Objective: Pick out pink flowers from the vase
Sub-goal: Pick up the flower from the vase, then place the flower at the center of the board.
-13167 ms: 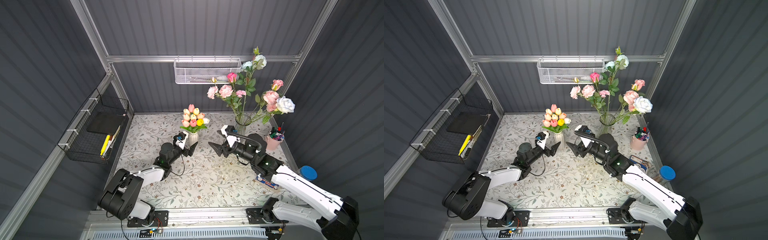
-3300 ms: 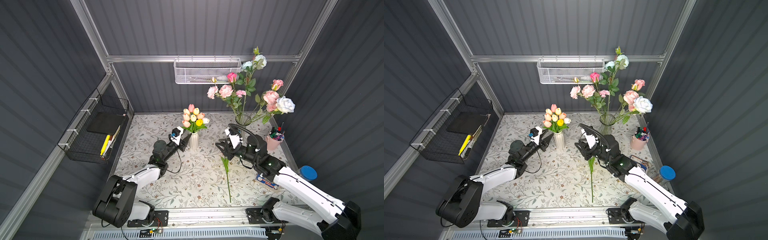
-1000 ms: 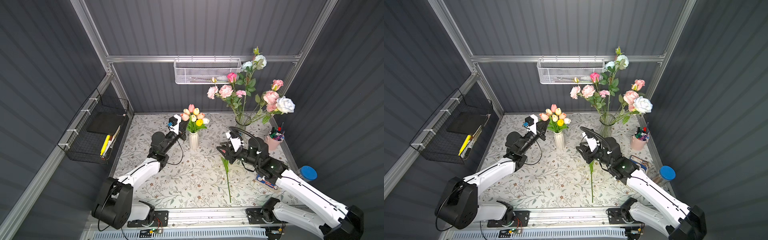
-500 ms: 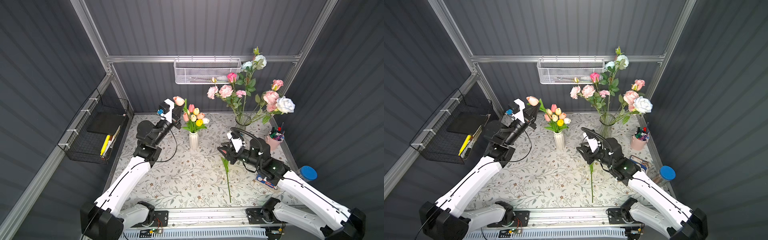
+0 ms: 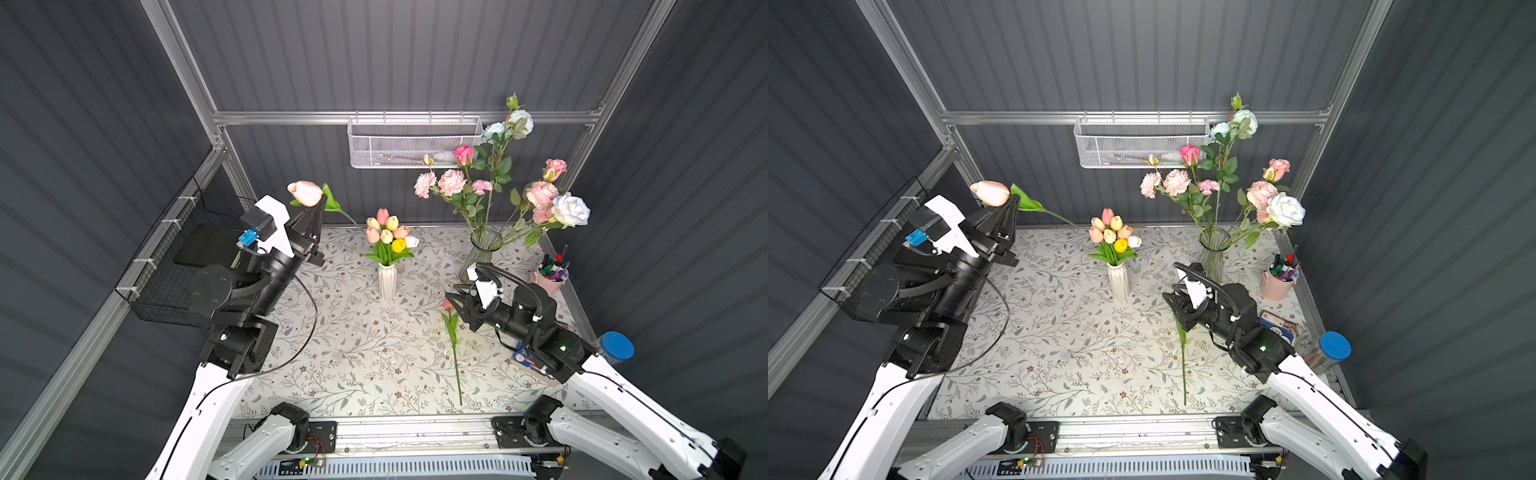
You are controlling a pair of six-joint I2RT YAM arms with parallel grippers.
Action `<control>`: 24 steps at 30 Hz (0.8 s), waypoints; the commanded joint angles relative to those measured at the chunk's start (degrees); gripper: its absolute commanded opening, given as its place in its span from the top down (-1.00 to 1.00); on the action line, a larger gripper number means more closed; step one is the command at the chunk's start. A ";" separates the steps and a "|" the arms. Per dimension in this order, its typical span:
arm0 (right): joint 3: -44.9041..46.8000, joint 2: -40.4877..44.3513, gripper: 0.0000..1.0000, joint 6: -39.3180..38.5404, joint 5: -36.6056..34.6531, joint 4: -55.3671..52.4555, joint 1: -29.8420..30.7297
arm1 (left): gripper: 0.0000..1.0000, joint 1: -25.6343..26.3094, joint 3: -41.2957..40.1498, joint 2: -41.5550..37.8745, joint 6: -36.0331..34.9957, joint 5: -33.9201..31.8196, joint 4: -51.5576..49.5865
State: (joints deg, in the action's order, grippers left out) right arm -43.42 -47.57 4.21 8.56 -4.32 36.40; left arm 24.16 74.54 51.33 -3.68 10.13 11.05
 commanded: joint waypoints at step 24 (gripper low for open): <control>-5.24 1.70 0.23 11.16 -19.35 -12.85 -0.06 | 1.00 -0.30 2.79 11.00 25.01 -2.09 -60.36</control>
State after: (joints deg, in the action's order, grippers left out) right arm -46.44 -45.56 11.64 -9.26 -15.09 36.40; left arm 24.16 83.05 61.10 19.86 10.20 -43.46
